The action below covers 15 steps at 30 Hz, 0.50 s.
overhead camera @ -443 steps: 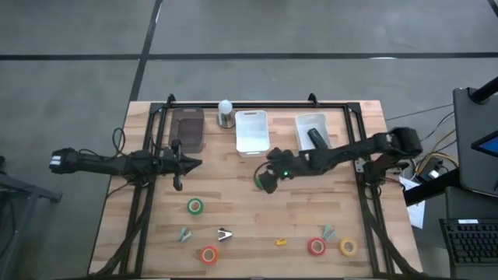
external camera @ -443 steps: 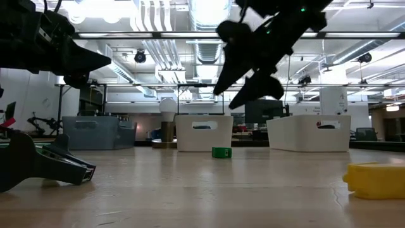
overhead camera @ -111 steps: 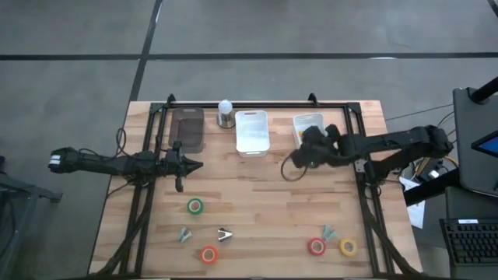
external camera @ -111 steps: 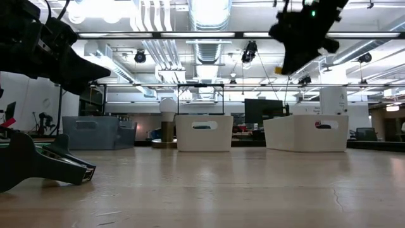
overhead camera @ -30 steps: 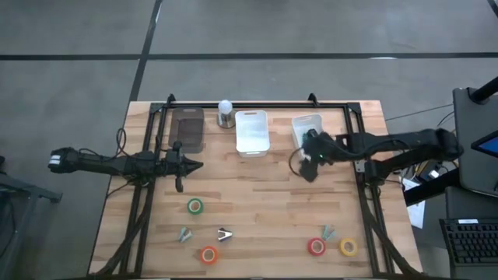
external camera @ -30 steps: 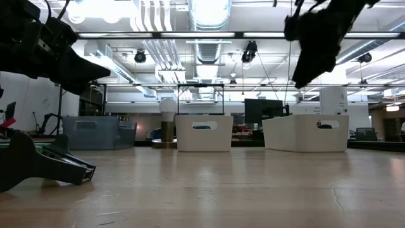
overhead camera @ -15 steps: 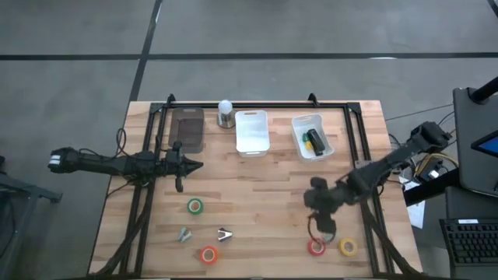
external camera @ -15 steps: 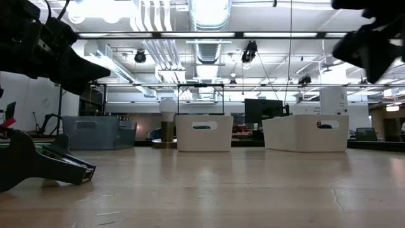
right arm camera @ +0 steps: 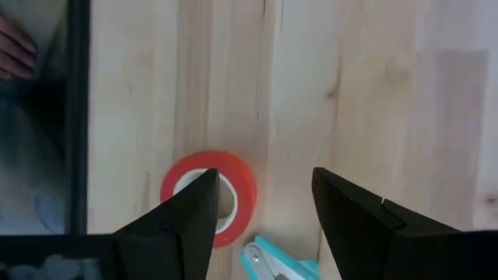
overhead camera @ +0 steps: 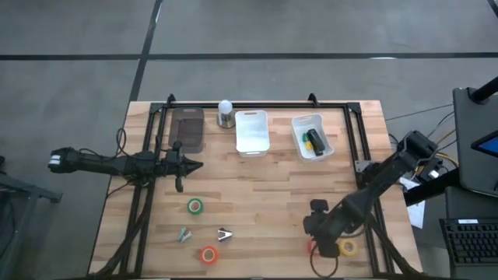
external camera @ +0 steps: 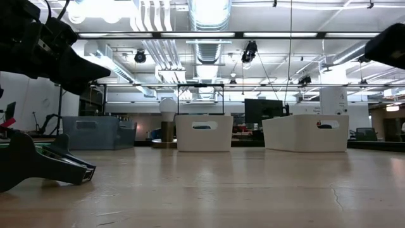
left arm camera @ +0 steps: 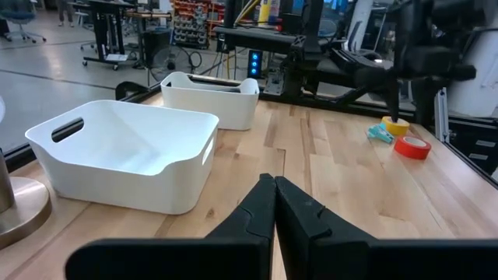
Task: Pick and place Stapler, Stapler remover, tape
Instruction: Put the red masking tape into the left white bin
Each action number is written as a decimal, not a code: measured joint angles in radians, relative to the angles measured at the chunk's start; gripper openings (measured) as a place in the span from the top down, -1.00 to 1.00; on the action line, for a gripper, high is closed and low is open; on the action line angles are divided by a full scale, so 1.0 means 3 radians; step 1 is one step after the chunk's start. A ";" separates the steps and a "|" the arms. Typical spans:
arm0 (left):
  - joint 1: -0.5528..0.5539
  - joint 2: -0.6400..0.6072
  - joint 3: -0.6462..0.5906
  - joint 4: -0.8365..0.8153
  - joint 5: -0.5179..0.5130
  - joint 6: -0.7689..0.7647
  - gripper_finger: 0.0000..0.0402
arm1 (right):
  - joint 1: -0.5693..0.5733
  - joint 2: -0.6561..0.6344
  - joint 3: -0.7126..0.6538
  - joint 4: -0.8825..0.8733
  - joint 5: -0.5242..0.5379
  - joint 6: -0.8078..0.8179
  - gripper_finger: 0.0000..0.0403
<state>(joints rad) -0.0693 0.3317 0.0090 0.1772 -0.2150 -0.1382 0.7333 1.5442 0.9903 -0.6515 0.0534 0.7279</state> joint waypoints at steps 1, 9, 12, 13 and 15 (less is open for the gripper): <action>-0.0001 0.0000 0.0001 0.0000 0.0001 0.0000 0.94 | 0.0008 0.0068 0.0023 -0.0005 -0.0012 0.0010 0.00; 0.0000 0.0000 0.0000 0.0000 0.0000 0.0000 0.94 | 0.0030 0.0452 0.0240 -0.0234 -0.0369 0.0119 0.01; 0.0000 0.0000 0.0000 0.0001 0.0000 0.0000 0.94 | 0.0052 0.0551 0.0324 -0.0288 -0.0431 0.0089 0.03; -0.0001 0.0000 0.0000 0.0000 0.0000 0.0001 0.94 | 0.0058 0.0579 0.0336 -0.0288 -0.0429 0.0078 0.04; -0.0001 0.0000 0.0001 0.0001 0.0000 0.0001 0.94 | 0.0059 0.0632 0.0338 -0.0294 -0.0432 0.0061 0.06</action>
<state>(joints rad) -0.0696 0.3317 0.0093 0.1776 -0.2149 -0.1380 0.7509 1.7337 1.0916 -0.7397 -0.0761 0.7464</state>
